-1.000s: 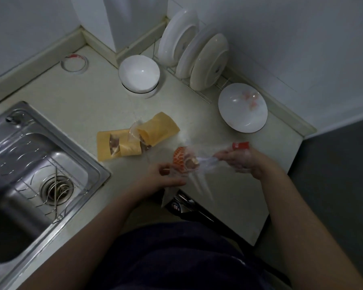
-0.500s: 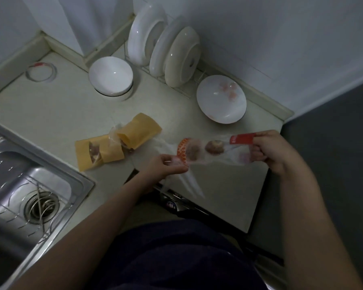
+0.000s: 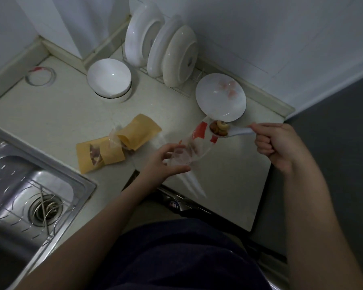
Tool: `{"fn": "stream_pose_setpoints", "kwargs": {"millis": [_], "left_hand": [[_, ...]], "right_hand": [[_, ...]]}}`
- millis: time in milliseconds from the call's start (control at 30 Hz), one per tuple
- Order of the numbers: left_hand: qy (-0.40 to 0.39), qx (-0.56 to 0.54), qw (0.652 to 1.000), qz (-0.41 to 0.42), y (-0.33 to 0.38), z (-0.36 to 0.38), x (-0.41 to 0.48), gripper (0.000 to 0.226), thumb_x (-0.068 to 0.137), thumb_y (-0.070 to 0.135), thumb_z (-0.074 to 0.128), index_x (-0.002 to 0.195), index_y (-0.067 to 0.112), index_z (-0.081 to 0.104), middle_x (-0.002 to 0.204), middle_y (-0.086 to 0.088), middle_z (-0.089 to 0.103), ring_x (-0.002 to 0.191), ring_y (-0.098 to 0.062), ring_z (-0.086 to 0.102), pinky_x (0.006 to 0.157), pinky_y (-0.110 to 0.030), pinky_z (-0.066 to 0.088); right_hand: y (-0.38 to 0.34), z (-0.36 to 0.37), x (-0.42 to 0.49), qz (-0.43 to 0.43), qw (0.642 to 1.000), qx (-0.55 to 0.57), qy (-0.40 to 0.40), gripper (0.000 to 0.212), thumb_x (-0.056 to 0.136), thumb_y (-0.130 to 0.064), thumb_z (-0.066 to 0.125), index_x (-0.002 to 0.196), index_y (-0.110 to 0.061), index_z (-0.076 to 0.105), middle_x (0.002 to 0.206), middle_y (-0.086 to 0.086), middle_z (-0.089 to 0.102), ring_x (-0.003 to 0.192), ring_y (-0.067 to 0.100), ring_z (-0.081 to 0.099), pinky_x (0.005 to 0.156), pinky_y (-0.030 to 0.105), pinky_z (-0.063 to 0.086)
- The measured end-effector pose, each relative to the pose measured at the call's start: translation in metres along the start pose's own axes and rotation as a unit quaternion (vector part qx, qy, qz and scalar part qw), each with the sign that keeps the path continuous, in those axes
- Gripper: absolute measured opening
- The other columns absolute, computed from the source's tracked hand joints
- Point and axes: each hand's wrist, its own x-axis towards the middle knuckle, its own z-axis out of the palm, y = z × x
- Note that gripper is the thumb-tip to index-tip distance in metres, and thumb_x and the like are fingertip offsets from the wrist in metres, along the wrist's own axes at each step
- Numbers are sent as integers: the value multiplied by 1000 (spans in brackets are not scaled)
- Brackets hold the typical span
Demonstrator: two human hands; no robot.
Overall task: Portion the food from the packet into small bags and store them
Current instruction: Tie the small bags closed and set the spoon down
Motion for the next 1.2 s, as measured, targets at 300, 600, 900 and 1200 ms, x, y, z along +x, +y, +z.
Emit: {"fn": "stream_pose_setpoints", "kwargs": {"millis": [300,600,900,1200], "left_hand": [[64,-40,996,40,26,-8,-16,62,66,23,87,120,38,60,108,8,62,103,-8,59,88,-35,55],[96,-5,994,54,32,-7,-19,55,64,42,84,112,41,58,111,20,61,110,-1,55,91,-46,53],[110,-3,990,83,24,-7,-15,48,62,51,79,104,57,55,108,29,60,103,4,58,78,-32,60],[121,1,992,44,6,-8,-12,57,63,55,78,115,45,58,108,27,61,103,5,57,84,-41,58]], "right_hand": [[-19,36,-22,-53,994,-68,-61,19,91,-12,61,84,2,71,43,-7,28,37,6,23,35,16,18],[-23,71,-46,-181,953,-232,-65,21,91,-13,60,81,-1,74,42,-12,38,40,3,33,43,17,27],[-24,81,-58,-357,845,-391,-81,15,91,-19,63,93,-13,77,74,-1,72,70,10,65,67,34,52],[-41,48,-52,-409,805,-419,98,14,87,-17,64,83,-9,75,56,-5,57,56,15,55,48,10,35]]}}
